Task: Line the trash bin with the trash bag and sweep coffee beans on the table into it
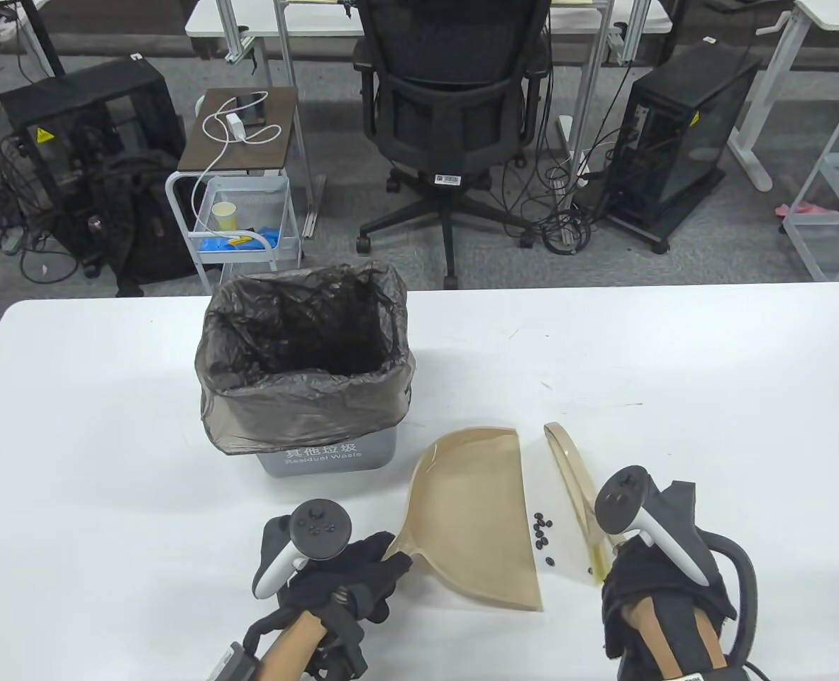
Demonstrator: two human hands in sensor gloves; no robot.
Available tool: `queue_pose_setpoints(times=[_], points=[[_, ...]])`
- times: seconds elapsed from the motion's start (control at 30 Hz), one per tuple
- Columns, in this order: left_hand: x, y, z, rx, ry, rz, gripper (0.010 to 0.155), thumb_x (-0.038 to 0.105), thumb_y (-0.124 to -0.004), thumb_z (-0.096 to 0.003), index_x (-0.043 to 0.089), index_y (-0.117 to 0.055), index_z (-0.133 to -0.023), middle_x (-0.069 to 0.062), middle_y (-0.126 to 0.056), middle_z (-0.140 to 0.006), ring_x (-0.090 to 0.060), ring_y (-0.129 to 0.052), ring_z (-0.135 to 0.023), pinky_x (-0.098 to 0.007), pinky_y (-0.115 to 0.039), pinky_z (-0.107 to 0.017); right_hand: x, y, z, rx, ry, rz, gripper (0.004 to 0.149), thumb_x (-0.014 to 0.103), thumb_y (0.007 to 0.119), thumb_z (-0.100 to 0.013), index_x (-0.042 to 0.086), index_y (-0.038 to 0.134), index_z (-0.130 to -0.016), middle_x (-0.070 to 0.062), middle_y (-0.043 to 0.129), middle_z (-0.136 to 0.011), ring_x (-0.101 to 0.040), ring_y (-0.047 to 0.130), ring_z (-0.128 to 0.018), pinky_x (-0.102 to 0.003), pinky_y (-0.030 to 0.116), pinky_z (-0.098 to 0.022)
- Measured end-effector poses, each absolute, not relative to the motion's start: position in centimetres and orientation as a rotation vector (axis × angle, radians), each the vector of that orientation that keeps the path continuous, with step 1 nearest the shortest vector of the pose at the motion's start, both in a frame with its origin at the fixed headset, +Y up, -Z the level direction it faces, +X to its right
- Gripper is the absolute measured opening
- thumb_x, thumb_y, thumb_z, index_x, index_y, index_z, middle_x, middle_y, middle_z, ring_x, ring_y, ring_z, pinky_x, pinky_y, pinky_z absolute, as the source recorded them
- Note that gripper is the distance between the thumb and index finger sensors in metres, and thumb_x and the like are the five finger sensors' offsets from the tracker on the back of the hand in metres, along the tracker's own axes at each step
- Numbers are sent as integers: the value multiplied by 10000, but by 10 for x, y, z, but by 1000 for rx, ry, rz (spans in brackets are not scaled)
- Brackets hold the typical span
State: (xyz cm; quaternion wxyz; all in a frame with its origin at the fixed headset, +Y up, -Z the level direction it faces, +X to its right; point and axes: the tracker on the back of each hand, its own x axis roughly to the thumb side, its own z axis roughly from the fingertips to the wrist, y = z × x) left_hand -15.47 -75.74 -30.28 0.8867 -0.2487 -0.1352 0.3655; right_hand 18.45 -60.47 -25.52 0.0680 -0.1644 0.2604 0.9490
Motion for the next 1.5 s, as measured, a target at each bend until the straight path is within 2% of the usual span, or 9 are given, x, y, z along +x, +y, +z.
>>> queue_pose_setpoints(times=[0.33, 0.63, 1.0, 1.1, 1.33, 1.4, 1.5], points=[[-149, -759, -303, -543, -292, 707, 675, 473, -706, -590, -2, -602, -1058, -158, -938, -709, -100, -1093, -385, -369, -914, -296, 169, -610, -262, -450, 787, 2798, 674, 279, 762, -395, -33, 550, -953, -148, 915, -614, -255, 1019, -231, -521, 848, -224], [-148, -761, -304, -568, -298, 715, 673, 475, -704, -590, 5, -599, -1060, -155, -936, -713, -106, -1095, -392, -373, -913, -302, 172, -613, -266, -434, 758, 2733, 670, 290, 752, -406, -18, 531, -958, -131, 900, -632, -240, 1012, -248, -505, 844, -244], [-153, -766, -307, -570, -290, 783, 665, 487, -697, -592, 25, -602, -1061, -129, -927, -714, -77, -1075, -377, -358, -908, -297, 174, -613, -268, -219, 745, 2613, 670, 323, 743, -415, 28, 511, -971, -93, 883, -666, -209, 1002, -288, -471, 838, -286], [-156, -768, -309, -568, -284, 841, 666, 490, -697, -592, 22, -605, -1056, -113, -931, -711, -62, -1066, -361, -348, -909, -289, 180, -608, -267, -180, 655, 2632, 670, 328, 749, -417, 34, 514, -971, -94, 883, -674, -209, 1001, -299, -465, 834, -296], [-165, -770, -311, -547, -252, 958, 716, 531, -738, -570, 11, -615, -1047, -109, -942, -715, -51, -1054, -333, -338, -908, -280, 207, -597, -267, -263, 240, 2688, 672, 327, 759, -417, 35, 518, -972, -100, 883, -683, -221, 997, -310, -469, 824, -308], [-165, -769, -311, -537, -261, 984, 734, 545, -750, -564, 10, -609, -1047, -108, -939, -717, -47, -1052, -335, -332, -907, -284, 213, -600, -269, -305, 35, 2769, 672, 325, 762, -413, 33, 524, -969, -102, 887, -681, -221, 1000, -308, -469, 827, -306], [-166, -766, -311, -511, -267, 1007, 735, 549, -754, -565, 15, -609, -1049, -105, -939, -718, -49, -1050, -336, -334, -904, -288, 217, -614, -277, -347, -148, 2806, 672, 329, 762, -409, 37, 528, -967, -95, 888, -682, -214, 1001, -309, -464, 829, -311]])
